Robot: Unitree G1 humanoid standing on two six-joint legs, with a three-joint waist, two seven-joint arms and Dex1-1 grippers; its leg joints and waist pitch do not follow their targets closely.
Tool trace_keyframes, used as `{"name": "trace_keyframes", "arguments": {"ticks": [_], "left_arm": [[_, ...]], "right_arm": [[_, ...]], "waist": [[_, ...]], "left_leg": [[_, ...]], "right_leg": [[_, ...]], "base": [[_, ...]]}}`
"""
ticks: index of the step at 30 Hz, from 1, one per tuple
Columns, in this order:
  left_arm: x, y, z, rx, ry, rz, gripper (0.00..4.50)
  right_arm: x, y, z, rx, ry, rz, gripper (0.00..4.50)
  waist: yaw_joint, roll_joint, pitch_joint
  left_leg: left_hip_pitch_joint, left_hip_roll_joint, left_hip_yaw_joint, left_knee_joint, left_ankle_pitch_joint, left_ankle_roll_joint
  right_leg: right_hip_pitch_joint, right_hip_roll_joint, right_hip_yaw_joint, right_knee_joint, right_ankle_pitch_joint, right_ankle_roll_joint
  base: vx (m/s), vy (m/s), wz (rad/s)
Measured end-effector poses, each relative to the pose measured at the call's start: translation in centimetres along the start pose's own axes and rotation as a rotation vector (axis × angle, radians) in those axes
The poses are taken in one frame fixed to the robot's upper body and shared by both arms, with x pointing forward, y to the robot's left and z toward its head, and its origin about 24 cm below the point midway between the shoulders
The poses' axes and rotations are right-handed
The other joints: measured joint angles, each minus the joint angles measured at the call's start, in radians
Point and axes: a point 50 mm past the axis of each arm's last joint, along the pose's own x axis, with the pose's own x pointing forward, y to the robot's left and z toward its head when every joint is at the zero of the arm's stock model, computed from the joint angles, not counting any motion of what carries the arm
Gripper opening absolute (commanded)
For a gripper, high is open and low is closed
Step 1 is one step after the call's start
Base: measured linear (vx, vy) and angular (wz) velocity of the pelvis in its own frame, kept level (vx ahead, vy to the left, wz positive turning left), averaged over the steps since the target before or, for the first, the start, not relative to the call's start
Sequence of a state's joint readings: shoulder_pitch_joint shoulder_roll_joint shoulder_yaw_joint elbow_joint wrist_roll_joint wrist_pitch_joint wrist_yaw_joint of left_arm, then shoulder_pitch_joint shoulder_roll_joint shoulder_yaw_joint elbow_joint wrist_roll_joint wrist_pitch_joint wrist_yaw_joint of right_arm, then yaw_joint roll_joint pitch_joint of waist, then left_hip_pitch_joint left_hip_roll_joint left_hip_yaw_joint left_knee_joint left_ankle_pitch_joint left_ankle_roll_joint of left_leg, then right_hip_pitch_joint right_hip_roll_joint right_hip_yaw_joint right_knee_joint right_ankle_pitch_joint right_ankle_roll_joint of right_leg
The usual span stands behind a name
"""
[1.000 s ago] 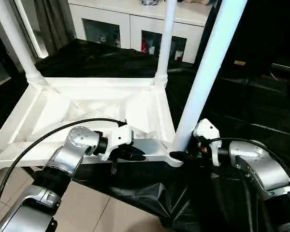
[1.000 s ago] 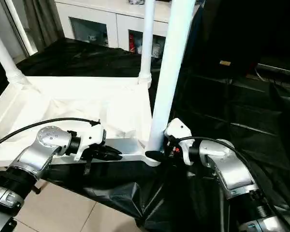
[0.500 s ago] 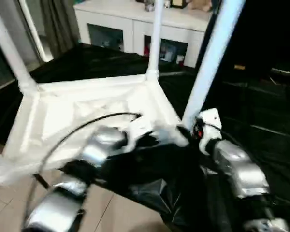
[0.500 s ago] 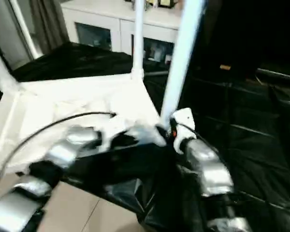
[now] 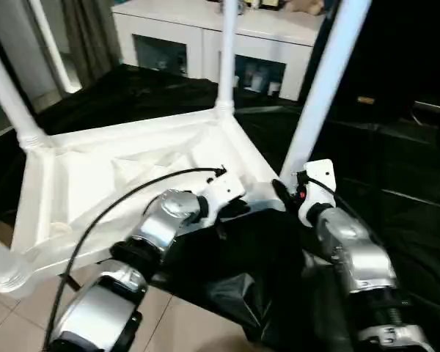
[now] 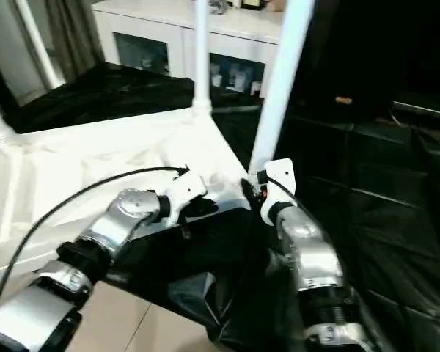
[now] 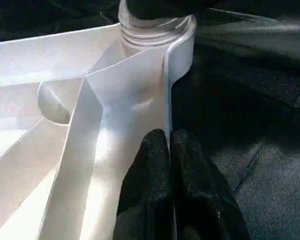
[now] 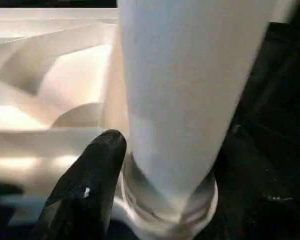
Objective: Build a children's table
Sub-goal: Rotate leg to tighten
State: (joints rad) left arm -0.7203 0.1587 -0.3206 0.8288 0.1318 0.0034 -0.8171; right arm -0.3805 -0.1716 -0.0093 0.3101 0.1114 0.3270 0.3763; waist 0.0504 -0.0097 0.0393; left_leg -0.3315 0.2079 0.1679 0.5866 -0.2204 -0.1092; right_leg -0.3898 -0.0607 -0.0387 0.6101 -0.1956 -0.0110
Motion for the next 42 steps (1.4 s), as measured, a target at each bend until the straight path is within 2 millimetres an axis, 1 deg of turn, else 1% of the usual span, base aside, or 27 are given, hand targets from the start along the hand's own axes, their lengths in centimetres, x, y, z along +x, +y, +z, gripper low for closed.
{"name": "trace_keyframes", "arguments": {"ticks": [5, 6, 8, 9, 11, 12, 15, 18, 21, 22, 23, 25, 28, 38, 41, 42], "left_arm": [[-1.9, 0.4, -0.6, 0.025, -0.001, -0.1, 0.0], [-2.5, 0.3, -0.9, 0.034, -0.004, -0.138, 0.0], [-3.4, 0.2, -1.4, 0.054, -0.015, -0.196, 0.0], [-3.9, 0.2, -1.5, 0.067, -0.014, -0.23, 0.0], [-4.6, 0.0, -1.7, 0.075, -0.01, -0.278, 0.0], [-4.9, 0.0, -1.8, 0.077, -0.009, -0.3, 0.0], [-5.2, -0.3, -1.8, 0.083, -0.007, -0.349, 0.0], [-5.2, -0.5, -1.9, 0.072, -0.011, -0.363, 0.0], [-5.2, -0.5, -1.9, 0.07, -0.014, -0.365, 0.0], [-5.2, -0.5, -1.9, 0.069, -0.015, -0.366, 0.0], [-5.2, -0.6, -1.9, 0.069, -0.015, -0.367, 0.0], [-5.2, -0.6, -1.9, 0.068, -0.017, -0.367, 0.0], [-5.3, -0.6, -1.9, 0.067, -0.017, -0.368, 0.0], [-5.4, -0.6, -2.0, 0.065, -0.017, -0.366, 0.0], [-5.3, -0.6, -2.1, 0.059, -0.02, -0.352, 0.0], [-5.1, -0.5, -2.1, 0.052, -0.02, -0.326, 0.0]], "right_arm": [[-2.0, -1.3, 0.6, -0.176, 0.069, 0.234, 3.26], [-2.4, -1.4, 0.6, -0.208, 0.092, 0.291, 3.26], [-3.1, -1.7, 0.4, -0.24, 0.123, 0.352, 3.26], [-3.4, -1.5, 0.3, -0.258, 0.137, 0.406, 3.26], [-3.8, -1.2, 0.2, -0.278, 0.15, 0.479, 3.26], [-4.0, -1.0, 0.2, -0.283, 0.155, 0.508, 3.26], [-4.4, -0.6, -0.1, -0.31, 0.186, 0.575, 3.26], [-4.4, -0.3, -0.4, -0.316, 0.201, 0.598, 3.26], [-4.5, -0.3, -0.4, -0.316, 0.204, 0.604, 3.26], [-4.5, -0.3, -0.4, -0.316, 0.205, 0.606, 3.08], [-4.5, -0.3, -0.4, -0.315, 0.205, 0.607, 3.08], [-4.5, -0.3, -0.4, -0.312, 0.205, 0.608, 2.89], [-4.5, -0.3, -0.4, -0.31, 0.205, 0.609, 2.77], [-4.5, -0.3, -0.5, -0.293, 0.202, 0.609, 2.69], [-4.2, -0.1, -0.7, -0.262, 0.186, 0.577, 2.69], [-3.9, 0.1, -0.9, -0.234, 0.171, 0.537, 2.69]], "waist": [[-0.004, 0.001, 0.001], [-0.007, 0.001, 0.001], [-0.006, 0.001, 0.001], [-0.004, 0.001, 0.001], [-0.002, 0.001, 0.001], [-0.001, 0.001, 0.001], [0.006, 0.001, 0.001], [0.009, 0.0, 0.001], [0.009, 0.0, 0.001], [0.009, 0.0, 0.001], [0.009, 0.0, 0.001], [0.009, 0.0, 0.001], [0.009, 0.0, 0.001], [0.009, 0.0, 0.001], [0.008, -0.001, 0.001], [0.004, -0.002, 0.0]], "left_leg": [[-0.002, 0.001, 0.0, -0.002, 0.0, 0.0], [-0.003, 0.001, 0.0, -0.002, 0.0, 0.0], [-0.007, 0.001, 0.0, -0.001, 0.0, 0.0], [-0.009, 0.001, 0.0, -0.001, 0.0, 0.001], [-0.01, 0.001, 0.001, 0.0, 0.0, 0.004], [-0.011, 0.001, 0.001, 0.0, 0.003, 0.01], [-0.011, 0.001, 0.002, 0.001, 0.003, 0.011], [-0.01, 0.001, 0.002, 0.001, 0.003, 0.011], [-0.01, 0.001, 0.002, 0.001, 0.003, 0.011], [-0.01, 0.001, 0.002, 0.001, 0.003, 0.011], [-0.01, 0.001, 0.002, 0.001, 0.003, 0.011], [-0.01, 0.001, 0.002, 0.001, 0.003, 0.011], [-0.01, 0.001, 0.002, 0.001, 0.003, 0.011], [-0.01, 0.001, 0.002, 0.001, 0.003, 0.011], [-0.009, 0.001, 0.002, 0.002, 0.003, 0.011], [-0.008, 0.001, 0.002, 0.003, 0.003, 0.01]], "right_leg": [[-0.004, 0.002, 0.0, 0.0, -0.002, 0.0], [-0.005, 0.002, 0.0, 0.0, -0.003, -0.001], [-0.008, 0.002, 0.0, 0.001, -0.005, -0.002], [-0.01, 0.002, 0.0, 0.001, -0.005, -0.002], [-0.01, 0.002, 0.0, 0.0, -0.006, -0.004], [-0.01, 0.002, 0.0, 0.0, -0.006, -0.004], [-0.011, 0.001, 0.0, 0.0, -0.006, -0.004], [-0.01, 0.001, 0.0, 0.001, -0.006, -0.004], [-0.01, 0.001, 0.0, 0.001, -0.006, -0.004], [-0.01, 0.001, 0.0, 0.001, -0.006, -0.004], [-0.01, 0.001, 0.0, 0.001, -0.006, -0.004], [-0.01, 0.001, 0.0, 0.001, -0.006, -0.004], [-0.01, 0.001, 0.0, 0.001, -0.006, -0.004], [-0.01, 0.001, 0.0, 0.001, -0.006, -0.004], [-0.01, 0.001, 0.0, 0.002, -0.006, -0.004], [-0.009, 0.001, 0.0, 0.004, -0.006, -0.004]], "base": [[0.0, 0.0, 0.0], [0.0, 0.0, 0.0], [0.0, 0.0, 0.0], [0.0, 0.0, 0.0], [0.0, 0.0, 0.0], [0.0, 0.0, 0.0], [0.0, 0.0, 0.0], [0.0, 0.0, 0.0], [0.0, 0.0, 0.0], [0.0, 0.0, 0.0], [0.0, 0.0, 0.0], [0.0, 0.0, 0.0], [0.0, 0.0, 0.0], [0.0, 0.0, 0.0], [0.0, 0.0, 0.0], [0.0, 0.0, 0.0]]}}
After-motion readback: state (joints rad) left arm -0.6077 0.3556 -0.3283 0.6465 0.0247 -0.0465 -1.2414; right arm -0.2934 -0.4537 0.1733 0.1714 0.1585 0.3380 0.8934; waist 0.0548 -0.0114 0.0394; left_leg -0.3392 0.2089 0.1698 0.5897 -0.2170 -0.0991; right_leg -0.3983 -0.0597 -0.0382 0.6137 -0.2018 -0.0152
